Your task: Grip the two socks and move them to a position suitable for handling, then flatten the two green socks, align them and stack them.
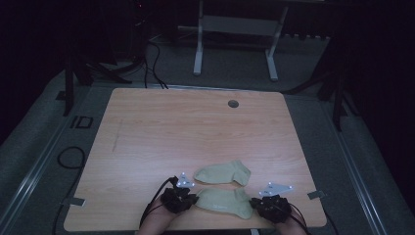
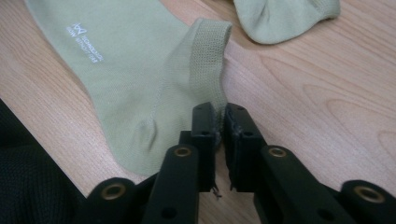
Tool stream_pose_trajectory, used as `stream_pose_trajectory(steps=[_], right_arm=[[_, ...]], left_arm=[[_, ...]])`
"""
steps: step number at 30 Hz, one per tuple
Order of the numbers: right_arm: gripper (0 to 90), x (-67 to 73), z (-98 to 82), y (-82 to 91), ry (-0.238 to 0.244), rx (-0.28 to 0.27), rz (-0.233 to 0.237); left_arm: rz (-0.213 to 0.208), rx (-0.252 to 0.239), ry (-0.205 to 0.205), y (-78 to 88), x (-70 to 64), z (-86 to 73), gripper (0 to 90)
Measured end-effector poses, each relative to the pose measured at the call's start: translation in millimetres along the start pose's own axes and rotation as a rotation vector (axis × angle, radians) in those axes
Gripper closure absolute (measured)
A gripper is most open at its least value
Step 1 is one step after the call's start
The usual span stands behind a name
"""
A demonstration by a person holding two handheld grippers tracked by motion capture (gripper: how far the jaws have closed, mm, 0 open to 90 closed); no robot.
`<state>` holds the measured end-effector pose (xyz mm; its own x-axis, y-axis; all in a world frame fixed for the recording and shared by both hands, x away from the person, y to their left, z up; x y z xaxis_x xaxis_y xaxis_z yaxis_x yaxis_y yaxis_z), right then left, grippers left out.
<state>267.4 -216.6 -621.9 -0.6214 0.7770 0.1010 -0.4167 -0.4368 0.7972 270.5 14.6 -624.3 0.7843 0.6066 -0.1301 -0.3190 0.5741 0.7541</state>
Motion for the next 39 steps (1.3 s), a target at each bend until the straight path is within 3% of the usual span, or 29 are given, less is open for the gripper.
stream_pose_trajectory(steps=[5,13,21,26,30,33,39], right_arm=[[85.9,3.9,5.2,6.2,0.004,-0.022,0.018],[85.8,7.7,33.2,34.4,-0.003,-0.109,0.054],[85.9,-2.1,67.9,45.6,0.035,-0.131,0.019],[85.8,-13.0,88.9,46.5,0.06,-0.118,-0.014],[85.9,-21.6,99.0,44.8,0.051,-0.113,-0.018],[85.8,-33.6,108.6,40.3,0.022,-0.11,-0.016],[85.8,-47.6,114.6,28.5,-0.016,-0.096,-0.022]], left_arm=[[-0.001,-0.028,-0.006,11.8,-2.8,6.2,88.6],[0.013,-0.086,0.015,35.7,1.7,19.9,88.7],[0.031,-0.086,0.006,48.0,12.7,43.2,88.7],[0.055,-0.082,0.005,49.1,23.5,59.6,88.8],[0.059,-0.077,0.006,47.9,28.1,65.0,88.7],[0.057,-0.08,0.032,41.6,37.8,75.7,88.8],[0.059,-0.072,0.035,31.7,44.9,79.8,88.7]])
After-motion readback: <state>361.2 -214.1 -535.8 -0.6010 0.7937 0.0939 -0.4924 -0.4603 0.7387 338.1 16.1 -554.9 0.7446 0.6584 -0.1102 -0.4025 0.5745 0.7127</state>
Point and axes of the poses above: each handheld gripper's, and its own axes: y roughly backward along the jaws, z roughly out of its top, x roughly to its left, the point moved 9 cm from there along -y, roughly forward along the jaws, and after that the axes turned 7 degrees about -y, right-handed, at the moved point
